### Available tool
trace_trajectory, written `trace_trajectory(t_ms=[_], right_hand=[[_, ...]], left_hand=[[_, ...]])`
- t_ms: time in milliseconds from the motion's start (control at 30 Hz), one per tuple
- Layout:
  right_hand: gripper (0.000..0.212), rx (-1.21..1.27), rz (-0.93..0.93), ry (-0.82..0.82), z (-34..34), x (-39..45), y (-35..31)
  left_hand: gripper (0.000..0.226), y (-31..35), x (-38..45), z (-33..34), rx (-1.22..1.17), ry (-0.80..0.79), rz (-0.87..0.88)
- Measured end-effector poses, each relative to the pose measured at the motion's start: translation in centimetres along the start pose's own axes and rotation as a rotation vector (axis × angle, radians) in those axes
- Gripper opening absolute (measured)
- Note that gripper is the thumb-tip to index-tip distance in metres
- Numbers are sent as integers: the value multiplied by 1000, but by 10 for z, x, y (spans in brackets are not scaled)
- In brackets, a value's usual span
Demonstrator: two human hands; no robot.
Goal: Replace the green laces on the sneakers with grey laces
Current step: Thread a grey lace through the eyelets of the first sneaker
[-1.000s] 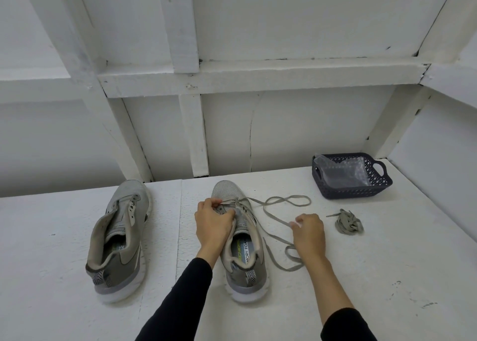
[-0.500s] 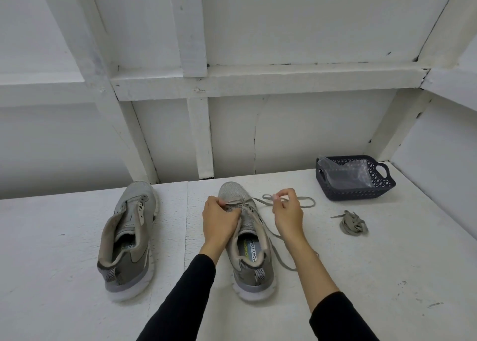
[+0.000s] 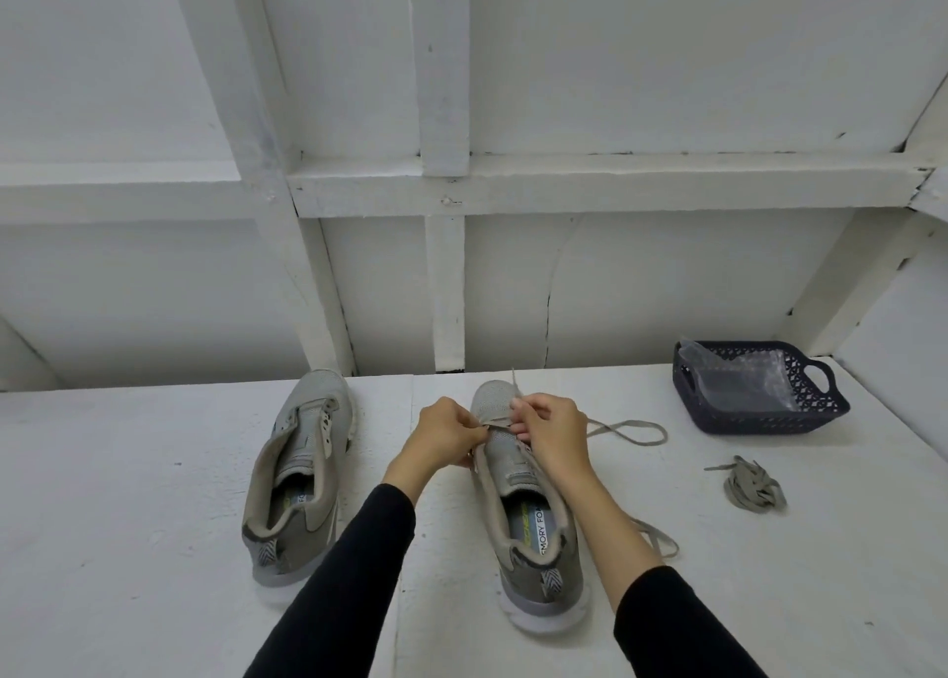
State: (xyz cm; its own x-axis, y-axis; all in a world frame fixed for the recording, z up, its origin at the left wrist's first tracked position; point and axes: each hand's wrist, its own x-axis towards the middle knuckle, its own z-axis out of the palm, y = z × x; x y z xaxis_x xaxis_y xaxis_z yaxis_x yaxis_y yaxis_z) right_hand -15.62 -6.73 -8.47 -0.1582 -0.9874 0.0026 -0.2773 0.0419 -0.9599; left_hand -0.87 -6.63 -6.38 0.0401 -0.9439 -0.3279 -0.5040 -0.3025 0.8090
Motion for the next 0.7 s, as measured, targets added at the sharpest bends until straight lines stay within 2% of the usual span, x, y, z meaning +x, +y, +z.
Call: trace_trajectory(t_ms=[200, 300, 433, 600, 700], right_hand=[[22, -275, -139, 29, 5, -4, -4], [16, -235, -184, 38, 9, -5, -8], [14, -53, -23, -12, 17, -9, -7], [7, -121, 0, -7, 16, -7, 2], [11, -185, 15, -59, 15, -5, 7]], left_hand=[[11, -4, -1, -8, -7, 32, 46], [12, -9, 0, -10, -25, 43, 37], [15, -15, 5, -9, -79, 43, 23], [17, -25, 6, -3, -261, -60, -59], [19, -33, 6, 1, -356, -98, -88]])
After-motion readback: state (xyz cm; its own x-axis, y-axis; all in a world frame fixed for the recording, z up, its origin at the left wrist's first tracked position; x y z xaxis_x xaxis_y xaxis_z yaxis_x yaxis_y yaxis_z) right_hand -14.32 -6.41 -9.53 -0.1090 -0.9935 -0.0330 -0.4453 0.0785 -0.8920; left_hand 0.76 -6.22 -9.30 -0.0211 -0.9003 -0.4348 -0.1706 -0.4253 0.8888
